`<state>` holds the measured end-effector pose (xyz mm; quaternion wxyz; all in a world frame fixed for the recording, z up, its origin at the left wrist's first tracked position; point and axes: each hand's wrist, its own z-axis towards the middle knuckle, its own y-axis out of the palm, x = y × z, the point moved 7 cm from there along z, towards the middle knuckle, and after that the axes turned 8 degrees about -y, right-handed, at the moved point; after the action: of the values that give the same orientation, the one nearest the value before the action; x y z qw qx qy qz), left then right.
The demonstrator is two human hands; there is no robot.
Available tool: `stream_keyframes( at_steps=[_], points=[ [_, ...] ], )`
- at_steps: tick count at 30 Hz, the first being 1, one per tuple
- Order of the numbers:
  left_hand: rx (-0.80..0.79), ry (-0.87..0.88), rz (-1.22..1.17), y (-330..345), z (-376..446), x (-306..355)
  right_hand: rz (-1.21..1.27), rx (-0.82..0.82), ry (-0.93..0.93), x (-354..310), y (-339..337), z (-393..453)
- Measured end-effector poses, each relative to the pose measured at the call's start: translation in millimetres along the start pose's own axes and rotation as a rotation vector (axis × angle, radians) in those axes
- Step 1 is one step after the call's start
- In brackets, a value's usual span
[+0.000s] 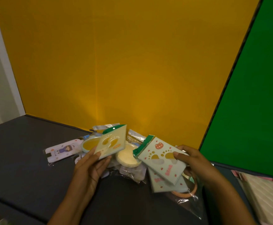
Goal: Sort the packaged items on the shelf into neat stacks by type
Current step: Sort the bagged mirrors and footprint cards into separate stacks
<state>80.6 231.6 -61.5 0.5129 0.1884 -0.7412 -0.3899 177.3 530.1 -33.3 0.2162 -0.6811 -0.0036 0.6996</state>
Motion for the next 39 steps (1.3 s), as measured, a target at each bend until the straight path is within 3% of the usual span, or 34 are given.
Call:
stream_keyframes(
  at_steps=[5, 13, 21, 30, 39],
  points=[
    [-0.005, -0.002, 0.008, 0.4, -1.9, -1.3, 0.241, -0.057, 0.063, 3.2, 5.3, -3.5],
    [-0.010, 0.033, 0.128, 14.7, -14.2, -0.1, 0.461, 0.174, 0.064, 5.1, -11.3, -26.7],
    [-0.115, -0.027, 0.119, 57.5, -51.5, -31.2, 0.524, 0.364, 0.003, 5.3, -65.1, -115.4],
    [-0.206, -0.169, 0.191, 112.7, -123.8, -110.0, 0.572, 0.487, -0.005, 3.7, -132.4, -224.3],
    [-0.273, -0.150, 0.282, 164.7, -208.2, -183.8, 0.538, 0.688, -0.064, 11.2, -213.4, -338.8]
  ],
)
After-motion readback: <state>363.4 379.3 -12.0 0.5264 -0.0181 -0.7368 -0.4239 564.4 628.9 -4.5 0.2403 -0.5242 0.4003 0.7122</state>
